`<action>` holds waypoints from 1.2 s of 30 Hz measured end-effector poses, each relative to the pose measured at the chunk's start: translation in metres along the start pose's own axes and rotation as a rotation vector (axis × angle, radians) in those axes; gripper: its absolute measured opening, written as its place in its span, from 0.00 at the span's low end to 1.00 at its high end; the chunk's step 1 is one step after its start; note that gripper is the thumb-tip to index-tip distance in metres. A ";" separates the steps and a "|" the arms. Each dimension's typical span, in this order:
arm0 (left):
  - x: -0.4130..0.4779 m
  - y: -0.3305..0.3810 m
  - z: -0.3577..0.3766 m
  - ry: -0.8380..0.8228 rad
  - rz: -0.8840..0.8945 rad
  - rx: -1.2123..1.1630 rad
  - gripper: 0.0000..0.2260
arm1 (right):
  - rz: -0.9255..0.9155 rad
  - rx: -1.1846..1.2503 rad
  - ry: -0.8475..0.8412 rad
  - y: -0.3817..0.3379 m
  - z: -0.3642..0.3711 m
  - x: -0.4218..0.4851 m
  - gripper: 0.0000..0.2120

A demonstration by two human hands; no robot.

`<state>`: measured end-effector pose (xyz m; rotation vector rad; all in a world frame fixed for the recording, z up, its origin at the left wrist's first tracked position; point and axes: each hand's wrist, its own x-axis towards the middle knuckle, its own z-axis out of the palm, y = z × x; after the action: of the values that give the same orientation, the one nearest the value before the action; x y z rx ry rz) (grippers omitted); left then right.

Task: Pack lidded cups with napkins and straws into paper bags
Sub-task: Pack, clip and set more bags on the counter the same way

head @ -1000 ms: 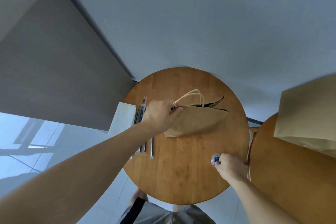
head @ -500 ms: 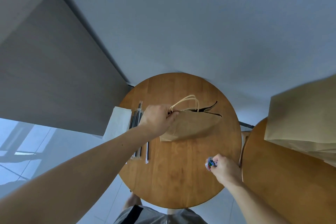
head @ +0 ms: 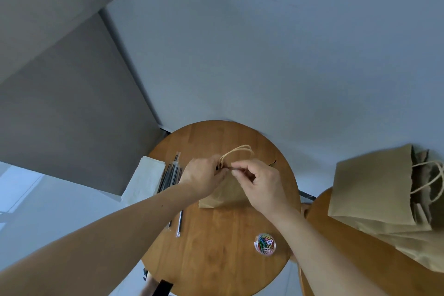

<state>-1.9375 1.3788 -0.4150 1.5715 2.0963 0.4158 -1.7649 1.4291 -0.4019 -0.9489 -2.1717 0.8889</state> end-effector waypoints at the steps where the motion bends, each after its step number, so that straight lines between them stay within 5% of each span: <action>1: -0.001 0.000 0.000 0.002 0.008 0.001 0.07 | -0.020 -0.020 0.000 -0.003 0.002 0.008 0.06; 14: 0.005 -0.002 -0.003 -0.023 0.016 -0.114 0.08 | 0.077 -0.249 -0.225 0.010 0.006 0.040 0.07; 26: 0.005 -0.001 -0.001 0.004 0.027 -0.109 0.09 | -0.076 -0.356 -0.266 0.015 0.005 0.040 0.04; 36: 0.003 0.005 0.005 0.020 0.009 -0.095 0.11 | 0.043 -0.521 -0.447 0.016 0.007 0.047 0.08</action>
<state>-1.9314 1.3824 -0.4173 1.5290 2.0533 0.5289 -1.7901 1.4721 -0.4066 -1.1183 -2.8626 0.5980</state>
